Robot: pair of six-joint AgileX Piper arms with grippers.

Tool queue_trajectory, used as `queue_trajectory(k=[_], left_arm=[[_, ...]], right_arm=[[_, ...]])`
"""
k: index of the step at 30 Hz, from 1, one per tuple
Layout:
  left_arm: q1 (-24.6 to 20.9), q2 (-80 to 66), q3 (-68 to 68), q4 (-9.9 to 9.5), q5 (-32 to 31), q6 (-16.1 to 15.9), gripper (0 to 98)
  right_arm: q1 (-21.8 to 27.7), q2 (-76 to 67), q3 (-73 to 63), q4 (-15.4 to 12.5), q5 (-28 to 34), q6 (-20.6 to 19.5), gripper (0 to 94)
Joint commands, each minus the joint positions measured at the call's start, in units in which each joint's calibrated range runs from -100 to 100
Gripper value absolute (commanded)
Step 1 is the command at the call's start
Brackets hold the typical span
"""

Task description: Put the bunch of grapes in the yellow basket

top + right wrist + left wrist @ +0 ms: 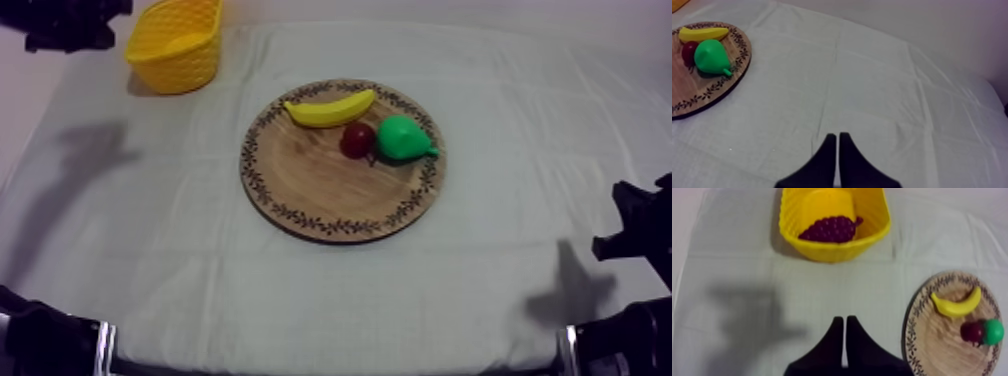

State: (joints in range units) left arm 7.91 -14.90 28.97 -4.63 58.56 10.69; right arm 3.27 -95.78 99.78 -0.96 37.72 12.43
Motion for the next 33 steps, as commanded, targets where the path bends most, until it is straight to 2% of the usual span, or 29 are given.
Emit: queue_trajectory(k=[1, 7, 23, 29, 33], left_arm=[[0.1, -10.7, 14.6, 0.68, -3.2, -1.8, 0.0], [-0.8, -24.4, 27.6, 2.65, -7.5, -4.5, 0.0], [-3.2, -54.5, 50.4, 2.97, -15.3, -5.0, 0.0], [-4.0, -63.7, 56.2, 3.49, -17.4, -9.7, 0.0], [-4.5, -69.5, 59.9, 3.41, -18.7, -10.6, 0.0]], right_arm=[[0.0, 0.0, 0.0, 0.0, 0.0, 0.0, 0.3], [0.0, 0.0, 0.0, 0.0, 0.0, 0.0, 0.3], [0.0, 0.0, 0.0, 0.0, 0.0, 0.0, 0.3], [0.0, 0.0, 0.0, 0.0, 0.0, 0.0, 0.3], [0.0, 0.0, 0.0, 0.0, 0.0, 0.0, 0.3]])
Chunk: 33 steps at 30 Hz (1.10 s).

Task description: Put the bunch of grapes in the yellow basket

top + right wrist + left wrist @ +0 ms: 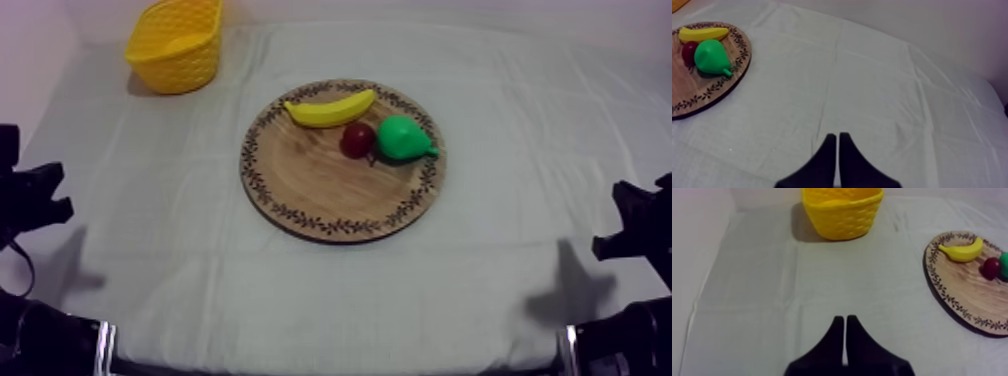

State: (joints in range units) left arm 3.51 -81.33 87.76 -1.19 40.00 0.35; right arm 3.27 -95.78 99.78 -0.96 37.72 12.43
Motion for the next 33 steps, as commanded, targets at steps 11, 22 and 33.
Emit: queue_trajectory(k=[11, 22, 33], left_arm=[[-0.2, -13.9, 9.4, -0.37, -1.6, 0.4, 0.0], [1.3, -18.5, 10.5, -0.49, -2.6, 5.8, 0.0], [1.9, -18.7, 11.1, -0.59, -4.1, 12.1, 0.0]], right_arm=[[0.0, 0.0, 0.0, 0.0, 0.0, 0.0, 0.3], [0.0, 0.0, 0.0, 0.0, 0.0, 0.0, 0.3], [0.0, 0.0, 0.0, 0.0, 0.0, 0.0, 0.3]])
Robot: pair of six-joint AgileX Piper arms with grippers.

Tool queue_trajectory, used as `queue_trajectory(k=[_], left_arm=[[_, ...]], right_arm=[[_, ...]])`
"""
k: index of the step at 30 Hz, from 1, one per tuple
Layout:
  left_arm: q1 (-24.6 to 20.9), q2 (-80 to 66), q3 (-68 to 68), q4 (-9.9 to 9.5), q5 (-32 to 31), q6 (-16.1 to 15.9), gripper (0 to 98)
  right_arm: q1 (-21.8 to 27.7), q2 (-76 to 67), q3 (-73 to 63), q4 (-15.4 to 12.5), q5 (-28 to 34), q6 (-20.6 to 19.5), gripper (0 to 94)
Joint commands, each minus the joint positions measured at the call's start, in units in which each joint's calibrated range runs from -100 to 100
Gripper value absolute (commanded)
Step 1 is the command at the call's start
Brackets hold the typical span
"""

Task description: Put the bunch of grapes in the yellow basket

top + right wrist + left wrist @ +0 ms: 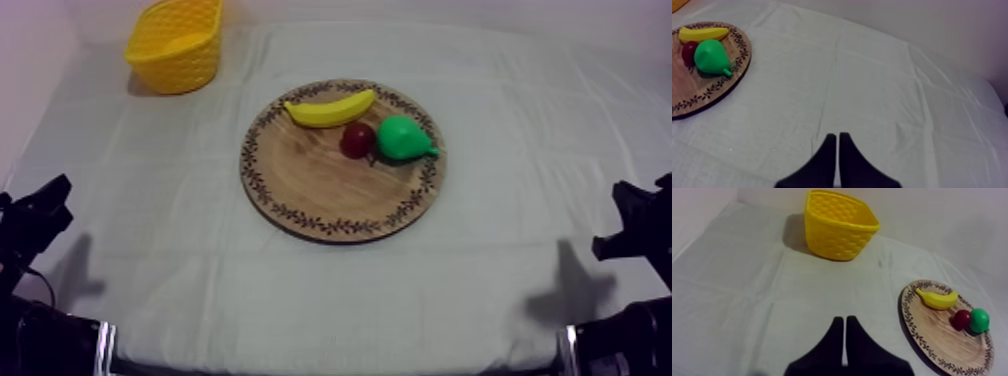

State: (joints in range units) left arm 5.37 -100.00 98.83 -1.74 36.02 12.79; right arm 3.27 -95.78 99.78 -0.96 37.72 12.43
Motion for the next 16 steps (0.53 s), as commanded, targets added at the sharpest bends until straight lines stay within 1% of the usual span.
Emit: queue_trajectory(k=[1, 16], left_arm=[[0.0, 0.0, 0.0, -0.04, -0.1, -0.5, 0.0], [0.0, 0.0, 0.0, -0.04, -0.2, -0.8, 0.0]], right_arm=[[0.0, 0.0, 0.0, 0.0, 0.0, 0.0, 0.3], [0.0, 0.0, 0.0, 0.0, 0.0, 0.0, 0.3]])
